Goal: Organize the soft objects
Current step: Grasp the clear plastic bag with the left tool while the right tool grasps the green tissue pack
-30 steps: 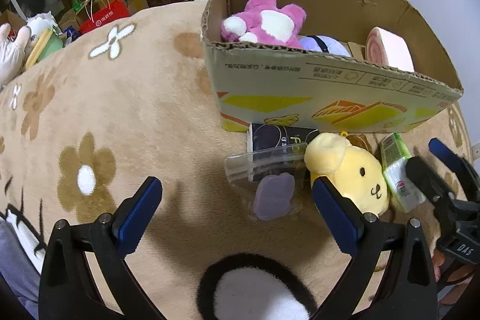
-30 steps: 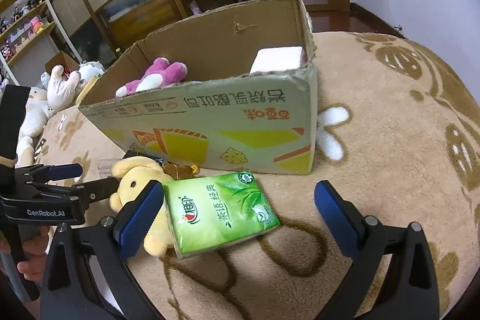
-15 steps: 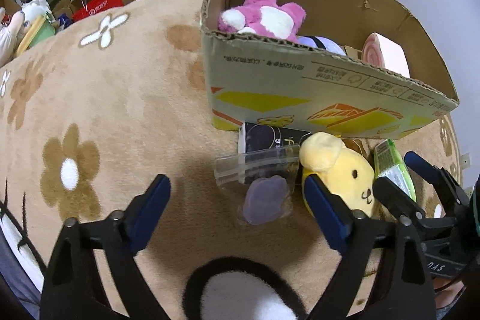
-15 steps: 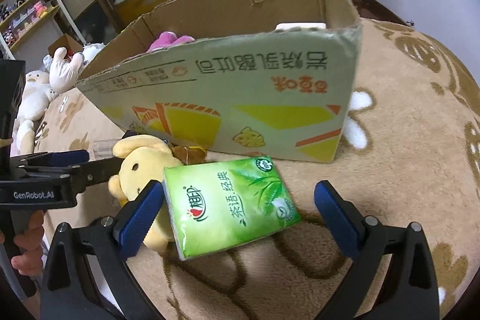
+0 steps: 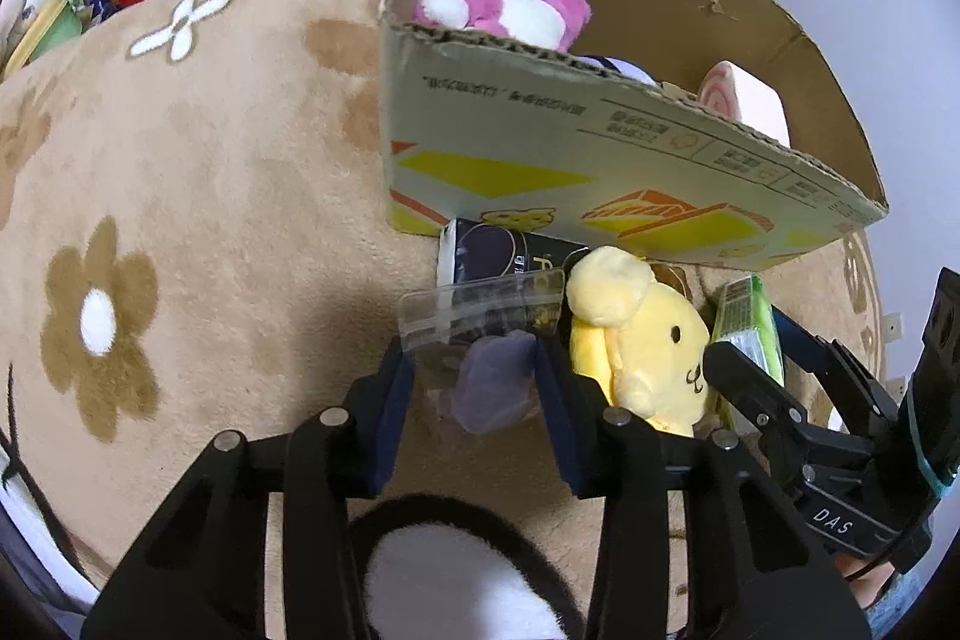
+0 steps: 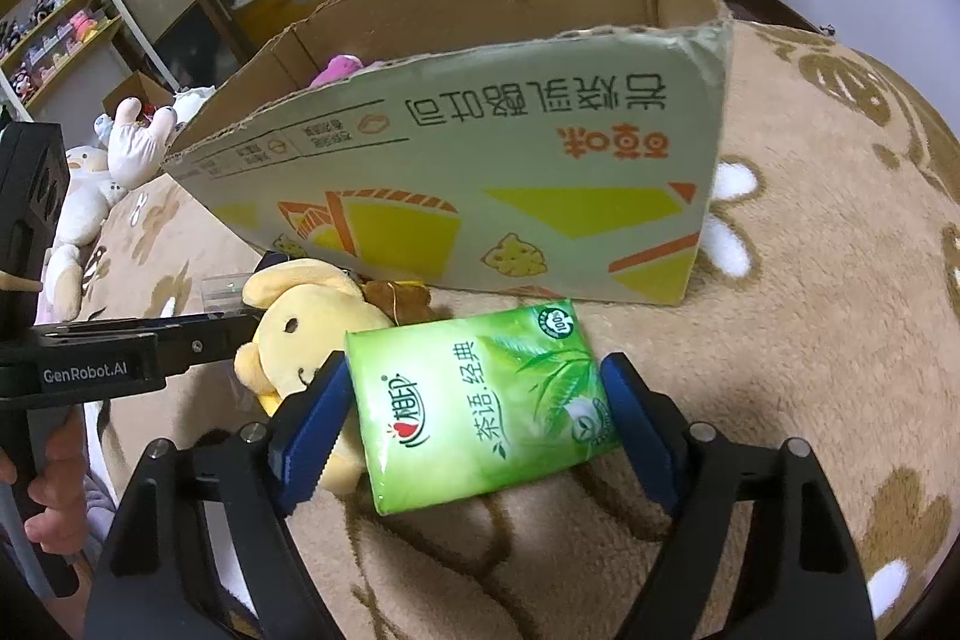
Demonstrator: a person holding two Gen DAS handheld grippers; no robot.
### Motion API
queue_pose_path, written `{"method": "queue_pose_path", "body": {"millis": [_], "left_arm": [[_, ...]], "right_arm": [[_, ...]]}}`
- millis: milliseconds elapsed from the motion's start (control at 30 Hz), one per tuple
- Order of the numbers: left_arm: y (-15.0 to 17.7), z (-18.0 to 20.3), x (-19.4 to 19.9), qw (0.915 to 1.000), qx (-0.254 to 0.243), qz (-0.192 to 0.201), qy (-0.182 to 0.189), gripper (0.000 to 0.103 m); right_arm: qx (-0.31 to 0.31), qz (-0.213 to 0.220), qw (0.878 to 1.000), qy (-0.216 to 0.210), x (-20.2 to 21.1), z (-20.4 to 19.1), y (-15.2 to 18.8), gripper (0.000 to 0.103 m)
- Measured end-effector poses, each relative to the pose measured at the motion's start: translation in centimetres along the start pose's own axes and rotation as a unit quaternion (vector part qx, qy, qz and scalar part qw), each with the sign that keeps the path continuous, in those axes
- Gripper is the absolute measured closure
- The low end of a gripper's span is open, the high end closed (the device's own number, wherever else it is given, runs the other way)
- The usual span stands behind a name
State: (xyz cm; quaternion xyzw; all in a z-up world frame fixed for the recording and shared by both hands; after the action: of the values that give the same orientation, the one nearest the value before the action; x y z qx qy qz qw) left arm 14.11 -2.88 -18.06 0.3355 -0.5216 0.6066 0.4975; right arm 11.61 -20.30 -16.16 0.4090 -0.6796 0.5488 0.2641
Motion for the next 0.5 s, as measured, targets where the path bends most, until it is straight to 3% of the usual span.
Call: {"method": "queue_pose_path", "body": {"millis": [167, 500], "left_arm": [[0.1, 0.7, 1.2, 0.9996, -0.020, 0.018, 0.006, 0.080], [1.5, 1.7, 2.5, 0.9985, -0.041, 0.037, 0.002, 0.085]], "right_arm": [[0.004, 0.012, 1.000, 0.014, 0.6, 0.0, -0.1, 0.017], [0.015, 0.052, 0.997, 0.049, 2.9, -0.1, -0.3, 0.017]]}}
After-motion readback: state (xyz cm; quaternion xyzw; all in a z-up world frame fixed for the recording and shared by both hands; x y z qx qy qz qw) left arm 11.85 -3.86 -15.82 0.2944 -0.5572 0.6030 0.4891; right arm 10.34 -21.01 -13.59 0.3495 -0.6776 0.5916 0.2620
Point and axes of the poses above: each gripper's, at about its wrist camera, not at the fingertips, and x roughly against the way its jaws point, z to its right, y to its underside, the point moved 5 cm from there along -x, roughly the way its jaws point, and after that the axes turned 3 degrees about x, right-handed, at the moved point
